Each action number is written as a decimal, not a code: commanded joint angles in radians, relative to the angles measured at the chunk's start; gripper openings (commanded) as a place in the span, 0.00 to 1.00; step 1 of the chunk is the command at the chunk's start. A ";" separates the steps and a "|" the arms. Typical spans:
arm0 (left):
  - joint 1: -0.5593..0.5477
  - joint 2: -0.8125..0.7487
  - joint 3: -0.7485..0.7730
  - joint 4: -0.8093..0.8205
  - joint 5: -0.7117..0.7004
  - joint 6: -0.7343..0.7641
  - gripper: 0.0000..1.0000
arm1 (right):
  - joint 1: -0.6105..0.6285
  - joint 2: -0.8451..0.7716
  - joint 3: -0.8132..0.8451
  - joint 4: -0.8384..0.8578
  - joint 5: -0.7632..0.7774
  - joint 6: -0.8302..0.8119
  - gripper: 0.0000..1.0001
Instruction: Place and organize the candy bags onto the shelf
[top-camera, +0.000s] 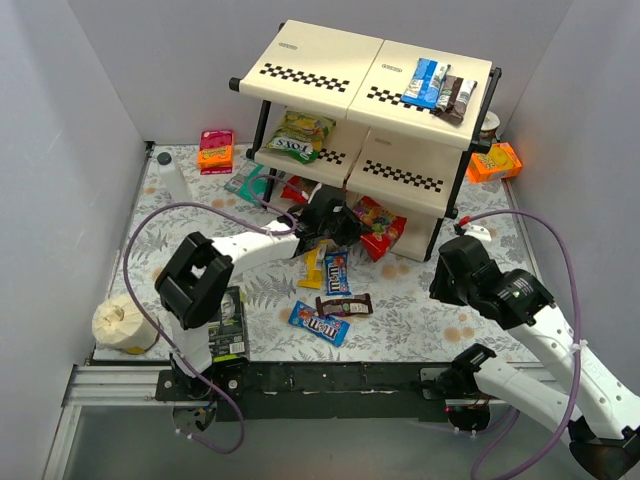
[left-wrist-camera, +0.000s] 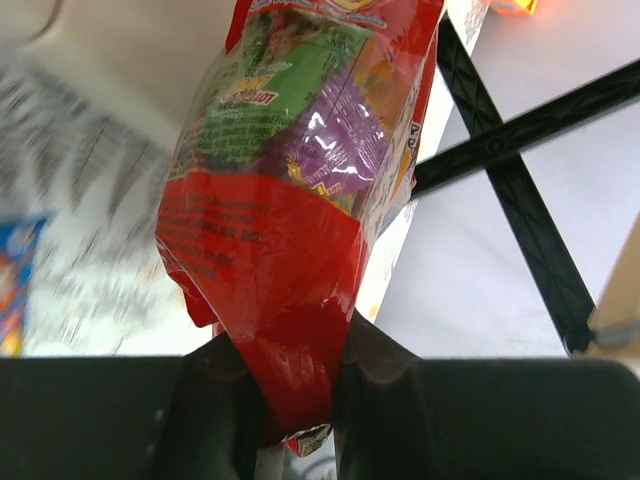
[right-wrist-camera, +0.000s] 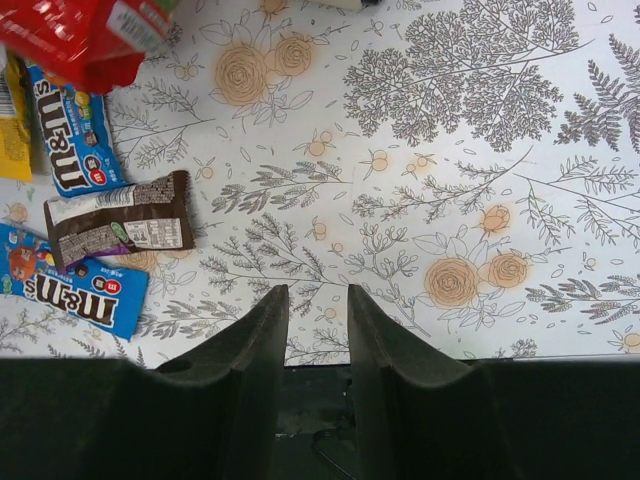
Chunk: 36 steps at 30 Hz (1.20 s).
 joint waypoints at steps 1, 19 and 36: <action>-0.020 0.040 0.103 0.169 -0.001 -0.150 0.00 | -0.007 -0.039 0.056 -0.049 0.017 0.007 0.39; -0.076 0.061 -0.038 0.315 -0.107 -0.276 0.07 | -0.007 -0.085 0.053 -0.059 -0.026 0.021 0.39; -0.089 0.074 -0.108 0.363 -0.058 -0.351 0.72 | -0.007 -0.075 0.005 0.006 -0.061 -0.037 0.50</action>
